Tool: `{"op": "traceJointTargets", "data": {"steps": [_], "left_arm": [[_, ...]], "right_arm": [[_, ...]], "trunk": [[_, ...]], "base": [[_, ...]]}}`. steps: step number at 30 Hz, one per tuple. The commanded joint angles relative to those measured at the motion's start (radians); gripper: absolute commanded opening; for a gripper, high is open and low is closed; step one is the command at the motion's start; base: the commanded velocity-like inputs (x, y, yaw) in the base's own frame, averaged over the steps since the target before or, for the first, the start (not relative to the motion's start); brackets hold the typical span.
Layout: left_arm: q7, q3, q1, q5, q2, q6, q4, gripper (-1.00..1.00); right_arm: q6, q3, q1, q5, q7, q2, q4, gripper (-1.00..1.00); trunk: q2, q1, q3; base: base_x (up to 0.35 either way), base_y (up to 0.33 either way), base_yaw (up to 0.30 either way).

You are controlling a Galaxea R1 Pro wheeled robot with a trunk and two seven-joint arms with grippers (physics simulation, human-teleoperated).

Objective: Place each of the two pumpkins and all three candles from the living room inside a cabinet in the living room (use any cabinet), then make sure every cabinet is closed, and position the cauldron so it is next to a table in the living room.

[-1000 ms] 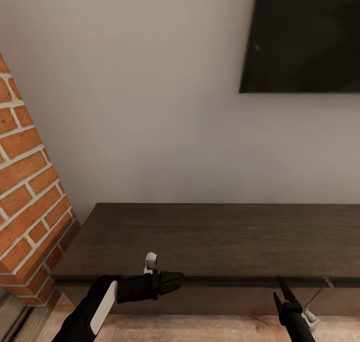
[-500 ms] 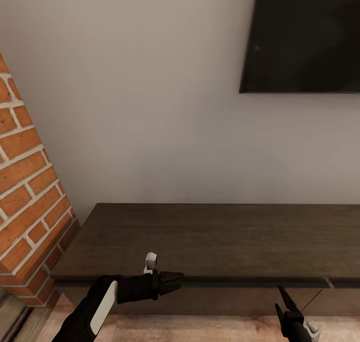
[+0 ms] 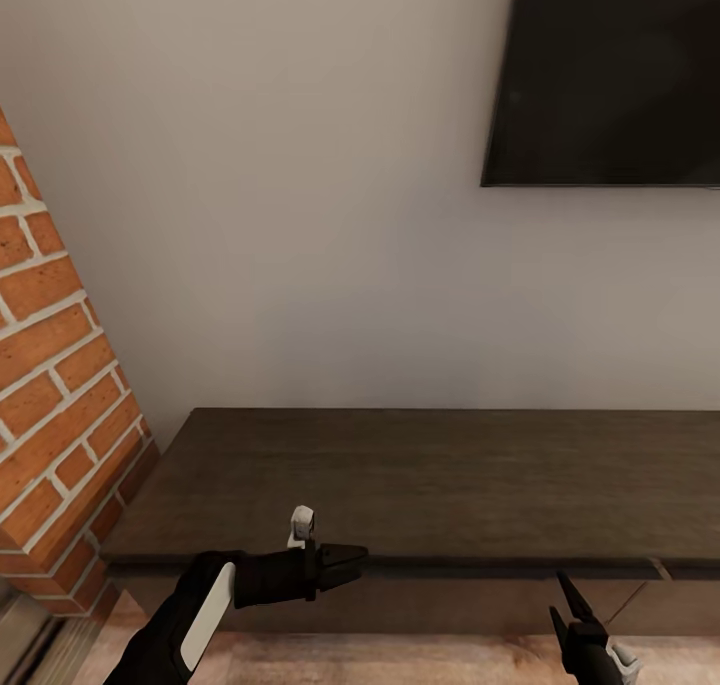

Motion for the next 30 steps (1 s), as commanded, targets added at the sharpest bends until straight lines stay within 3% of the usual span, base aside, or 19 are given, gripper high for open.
{"op": "traceJointTargets", "data": {"steps": [1,30], "left_arm": [[-0.002,0.0,0.0,0.002,0.0,0.005,0.0,1.0],[-0.002,0.0,0.0,0.002,0.0,0.004,0.0,1.0]], "right_arm": [[0.011,0.0,0.0,-0.01,0.003,0.0,0.0,1.0],[0.009,0.0,0.0,-0.01,0.002,-0.002,0.0,1.0]], "trunk": [[0.0,0.0,-0.001],[0.0,0.0,-0.001]], "base": [[0.066,0.051,0.0],[0.012,0.006,0.0]]}}
